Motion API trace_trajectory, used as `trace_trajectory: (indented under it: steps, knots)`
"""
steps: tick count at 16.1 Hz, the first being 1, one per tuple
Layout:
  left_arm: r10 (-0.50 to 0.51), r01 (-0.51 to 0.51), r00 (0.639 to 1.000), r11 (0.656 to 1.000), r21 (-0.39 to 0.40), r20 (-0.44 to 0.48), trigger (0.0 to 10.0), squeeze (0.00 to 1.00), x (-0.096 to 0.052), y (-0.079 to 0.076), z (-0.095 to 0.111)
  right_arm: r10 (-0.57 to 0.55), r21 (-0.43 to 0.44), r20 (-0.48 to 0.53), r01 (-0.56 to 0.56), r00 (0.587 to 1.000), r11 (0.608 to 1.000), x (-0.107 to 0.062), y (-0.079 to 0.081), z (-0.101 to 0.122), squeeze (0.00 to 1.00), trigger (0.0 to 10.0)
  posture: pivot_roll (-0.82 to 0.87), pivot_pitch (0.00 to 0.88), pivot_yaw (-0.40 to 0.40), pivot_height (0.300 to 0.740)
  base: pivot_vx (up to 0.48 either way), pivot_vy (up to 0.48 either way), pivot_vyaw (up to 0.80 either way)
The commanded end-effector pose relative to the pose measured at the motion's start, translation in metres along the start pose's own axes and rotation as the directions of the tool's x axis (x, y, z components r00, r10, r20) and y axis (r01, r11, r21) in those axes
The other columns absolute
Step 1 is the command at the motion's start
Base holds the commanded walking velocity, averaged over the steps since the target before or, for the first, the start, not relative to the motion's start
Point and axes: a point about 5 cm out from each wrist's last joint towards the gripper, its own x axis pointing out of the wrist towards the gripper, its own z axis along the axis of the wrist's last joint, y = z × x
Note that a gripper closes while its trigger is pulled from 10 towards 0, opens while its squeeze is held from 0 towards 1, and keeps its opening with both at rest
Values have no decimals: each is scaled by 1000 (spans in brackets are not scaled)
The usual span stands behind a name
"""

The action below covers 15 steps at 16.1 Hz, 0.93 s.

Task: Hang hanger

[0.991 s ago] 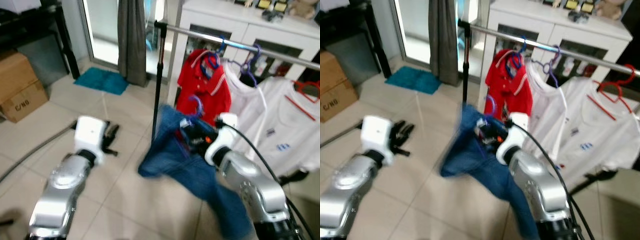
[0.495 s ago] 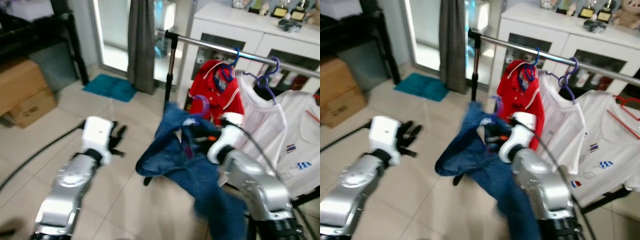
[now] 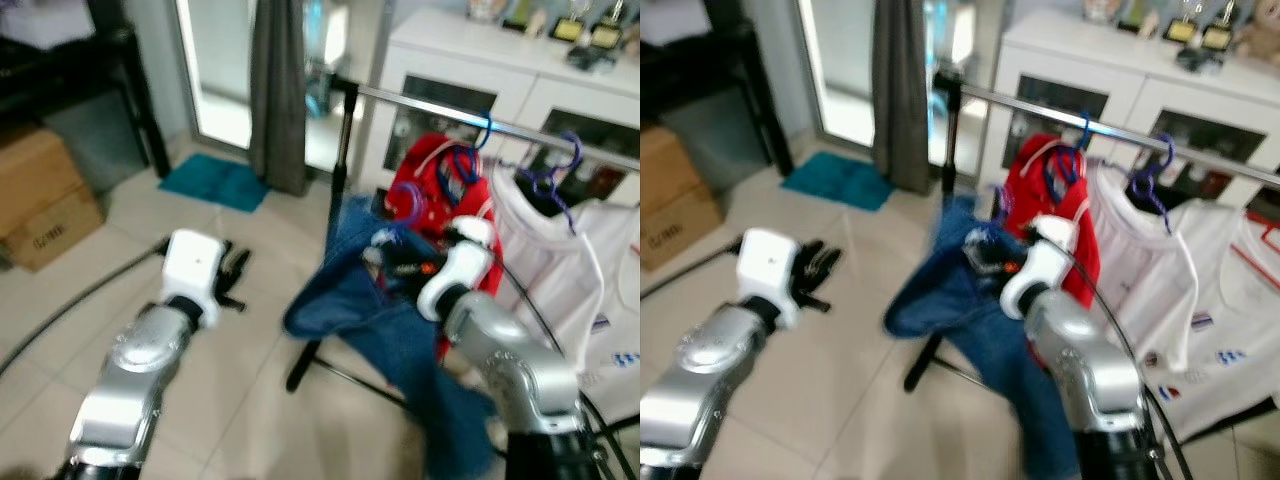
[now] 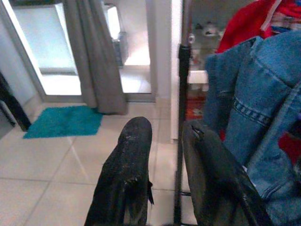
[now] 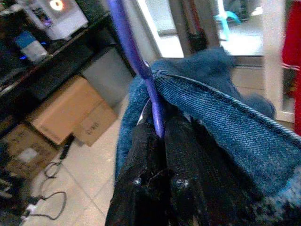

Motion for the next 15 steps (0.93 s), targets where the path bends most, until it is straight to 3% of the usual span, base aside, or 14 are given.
trace_trajectory:
  steps: [1, 4, 8, 11, 15]
  knots:
    - [-34, 34, 999, 999, -7, 4, 10000, 0, 2, -9, 0, -38, -22, 31, 38, 999, 999, -5, -9, 9, 0, 10000, 12, 0, -24, 740, 371, 0, 0]
    - [-75, 75, 997, 997, -7, 8, 10000, 0, 6, -17, 3, -75, -12, 43, 76, 996, 997, -8, -12, 14, 0, 10000, 12, 0, -17, 740, 371, 0, 0]
    - [-69, 69, 998, 998, -3, -4, 10000, 0, 2, -15, -2, -73, -62, 37, 75, 997, 995, -11, -7, 15, 0, 10000, 9, 0, -26, 740, 372, 0, 0]
    - [-87, 87, 996, 996, 13, 1, 10000, 0, 5, -19, 2, -88, -67, 23, 90, 996, 994, -10, -10, 15, 0, 10000, 22, 2, -32, 740, 371, 0, -796]
    - [-71, 71, 997, 997, 4, -6, 10000, 0, 0, -14, -2, -64, -123, 33, 67, 997, 990, -8, -4, 20, 0, 10000, 10, 1, -47, 740, 369, 0, 0]
